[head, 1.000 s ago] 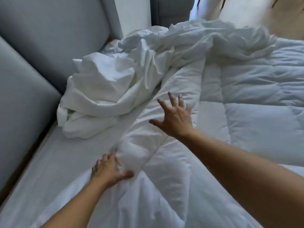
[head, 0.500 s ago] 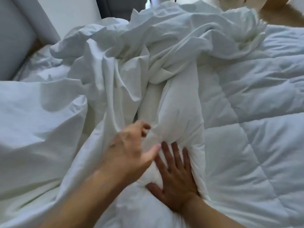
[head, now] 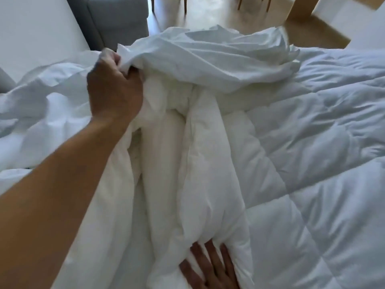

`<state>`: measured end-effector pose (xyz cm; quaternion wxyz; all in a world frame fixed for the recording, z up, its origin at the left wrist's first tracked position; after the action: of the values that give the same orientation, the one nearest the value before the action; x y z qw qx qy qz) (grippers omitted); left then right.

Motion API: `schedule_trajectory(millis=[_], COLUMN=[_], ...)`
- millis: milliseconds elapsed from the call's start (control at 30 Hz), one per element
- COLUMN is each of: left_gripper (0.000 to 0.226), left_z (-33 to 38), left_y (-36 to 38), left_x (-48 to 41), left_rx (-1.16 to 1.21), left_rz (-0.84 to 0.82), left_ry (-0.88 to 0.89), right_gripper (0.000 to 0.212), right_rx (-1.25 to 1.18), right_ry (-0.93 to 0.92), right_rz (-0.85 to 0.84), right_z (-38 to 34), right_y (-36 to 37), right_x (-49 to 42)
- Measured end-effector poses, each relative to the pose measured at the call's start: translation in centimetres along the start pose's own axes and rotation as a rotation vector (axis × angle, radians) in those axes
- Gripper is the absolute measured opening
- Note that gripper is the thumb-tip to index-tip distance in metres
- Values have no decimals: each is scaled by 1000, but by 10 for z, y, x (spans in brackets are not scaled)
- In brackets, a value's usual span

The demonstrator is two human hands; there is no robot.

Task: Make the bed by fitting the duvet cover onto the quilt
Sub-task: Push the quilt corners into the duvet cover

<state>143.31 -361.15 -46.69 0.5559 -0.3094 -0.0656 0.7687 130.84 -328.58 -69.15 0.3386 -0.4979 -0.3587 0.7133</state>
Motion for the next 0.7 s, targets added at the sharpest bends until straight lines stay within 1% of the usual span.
schedule_trajectory(millis=[33,100,200,233,267,300,333,367,433,467,533,600,633,667,700], left_gripper=[21,22,40,48,52,52,47,42,35,34,45,52,48,37,26], left_z=[9,25,34,34,31,28,23,20,8,1,-6,2,14,31,46], left_y=[-14,-30,-29,-29,-31,-35,-42,-54,-80,-90,-106,-114,-110,-102,-90], left_x=[-5,-5,11,16,19,20,19,17,8,4,-2,4,14,28,44], left_rx=[-18,-66,-79,-76,-54,-36,-31,-50,-136,-177,-245,-296,-329,-379,-412], left_rz=[20,-3,-136,-167,-196,-209,-200,-166,-106,-105,-116,-25,14,54,72], left_ry=[26,53,5,-32,-68,-93,-107,-114,-99,-93,-62,-32,6,51,106], right_gripper=[35,37,42,48,60,73,81,83,83,83,84,84,79,65,46], right_rx=[1,-6,-52,-69,-83,-106,-136,-177,-230,-234,-256,-246,-248,-203,-198], right_ry=[7,-17,-4,13,14,5,-2,0,5,5,6,18,37,53,54], right_rz=[9,8,-2,-21,-45,-66,-86,-106,-125,-131,-143,-146,-145,-76,-6], right_z=[1,-3,-5,-5,-5,-6,-7,-7,-9,-9,-8,-6,-7,-8,-5], right_y=[0,0,-1,-1,-1,0,0,0,1,1,0,3,2,-1,-4], right_x=[1,5,10,11,10,11,10,7,4,3,1,2,2,1,2])
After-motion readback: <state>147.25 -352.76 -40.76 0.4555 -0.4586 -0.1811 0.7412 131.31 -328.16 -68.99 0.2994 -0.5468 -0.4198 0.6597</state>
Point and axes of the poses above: each hand's wrist, its own x-axis away from the middle knuckle, its own y-axis out of the palm, z = x × y, the point moved 8 cm from there along -x, towards the middle knuckle, and after that the axes turned 10 degrees about x, right-handed, at the moved point
